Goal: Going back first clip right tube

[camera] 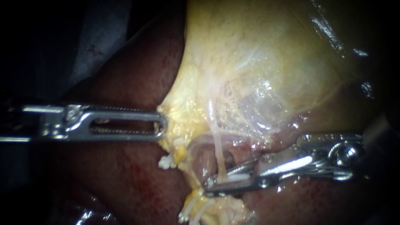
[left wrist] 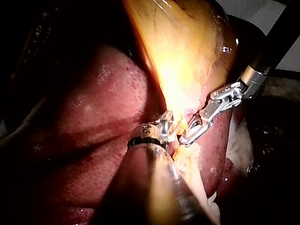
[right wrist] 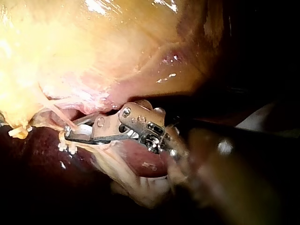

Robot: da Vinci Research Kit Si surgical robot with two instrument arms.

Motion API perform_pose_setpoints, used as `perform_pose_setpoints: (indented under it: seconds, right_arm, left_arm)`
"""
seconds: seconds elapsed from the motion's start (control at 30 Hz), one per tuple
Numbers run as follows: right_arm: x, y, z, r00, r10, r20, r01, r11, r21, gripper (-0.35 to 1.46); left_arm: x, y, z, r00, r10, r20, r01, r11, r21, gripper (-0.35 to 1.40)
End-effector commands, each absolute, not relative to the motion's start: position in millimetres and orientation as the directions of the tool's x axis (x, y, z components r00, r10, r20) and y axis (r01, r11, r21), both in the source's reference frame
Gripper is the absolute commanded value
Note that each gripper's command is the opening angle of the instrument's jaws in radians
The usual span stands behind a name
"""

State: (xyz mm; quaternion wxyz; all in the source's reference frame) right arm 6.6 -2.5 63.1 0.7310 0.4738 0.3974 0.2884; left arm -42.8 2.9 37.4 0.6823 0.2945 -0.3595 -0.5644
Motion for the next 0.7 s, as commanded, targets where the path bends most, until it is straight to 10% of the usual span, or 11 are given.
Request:
perform_pose_setpoints:
  seconds: [0.03, 0.47, 0.7]
  right_arm:
    - [6.6, -2.5, 63.1, 0.518, 0.798, -0.308, -0.045, 0.385, 0.922, -0.35]
    - [6.6, -2.5, 63.1, 0.514, 0.8, -0.309, -0.048, 0.387, 0.921, -0.35]
    - [6.6, -2.3, 63.0, 0.491, 0.813, -0.313, -0.063, 0.392, 0.918, 0.25]
  left_arm:
    - [-42.8, 2.8, 37.3, 0.104, -0.982, 0.158, 0.559, 0.189, 0.807, -0.35]
    - [-42.9, 2.8, 37.3, 0.103, -0.982, 0.159, 0.559, 0.189, 0.807, -0.35]
    - [-42.9, 2.8, 37.3, 0.103, -0.982, 0.159, 0.559, 0.189, 0.807, -0.35]
